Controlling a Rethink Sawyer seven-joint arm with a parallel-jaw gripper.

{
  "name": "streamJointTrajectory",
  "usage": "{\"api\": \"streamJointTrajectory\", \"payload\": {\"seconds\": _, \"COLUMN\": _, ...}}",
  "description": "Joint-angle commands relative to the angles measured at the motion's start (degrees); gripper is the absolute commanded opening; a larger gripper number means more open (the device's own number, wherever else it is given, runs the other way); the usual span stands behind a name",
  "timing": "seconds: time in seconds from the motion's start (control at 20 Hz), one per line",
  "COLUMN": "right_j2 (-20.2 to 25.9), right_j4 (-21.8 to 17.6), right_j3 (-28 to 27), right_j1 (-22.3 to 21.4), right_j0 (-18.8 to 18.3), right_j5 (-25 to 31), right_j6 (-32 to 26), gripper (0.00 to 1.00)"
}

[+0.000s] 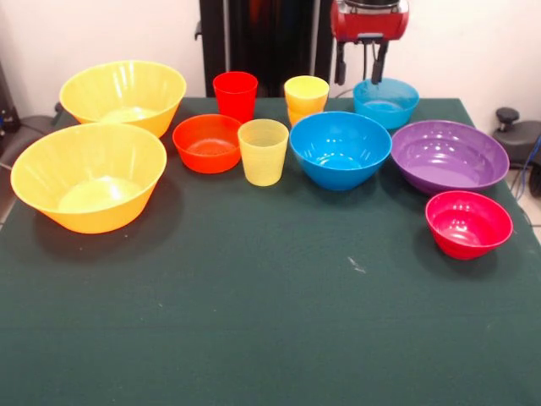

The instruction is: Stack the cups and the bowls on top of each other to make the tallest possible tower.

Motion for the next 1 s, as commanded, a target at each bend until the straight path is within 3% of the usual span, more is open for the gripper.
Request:
{"api": "streamJointTrajectory", "payload": {"seconds": 0.05, "right_j2": 3.7, "right_j4": -1.5, "right_j3": -1.7, "right_j1": 1.7, "right_j0": 0.9, "right_j5": 1.0, "right_j6": 7.9, "gripper": 1.00}}
{"api": "streamJointTrajectory", "payload": {"seconds": 0.3, "right_j2": 3.1, "right_j4": -2.3, "right_j3": -3.9, "right_j1": 9.7, "right_j0": 0.7, "right_j5": -6.6, "right_j6": 9.0, "gripper": 1.00}}
{"api": "streamJointTrajectory", "payload": {"seconds": 0.7, "right_j2": 1.2, "right_j4": 0.5, "right_j3": -5.6, "right_j1": 11.9, "right_j0": 5.0, "right_j5": -6.8, "right_j6": 10.5, "gripper": 1.00}}
{"api": "streamJointTrajectory", "payload": {"seconds": 1.0, "right_j2": 2.0, "right_j4": 0.2, "right_j3": -6.7, "right_j1": 17.3, "right_j0": 5.6, "right_j5": -11.2, "right_j6": 11.6, "gripper": 1.00}}
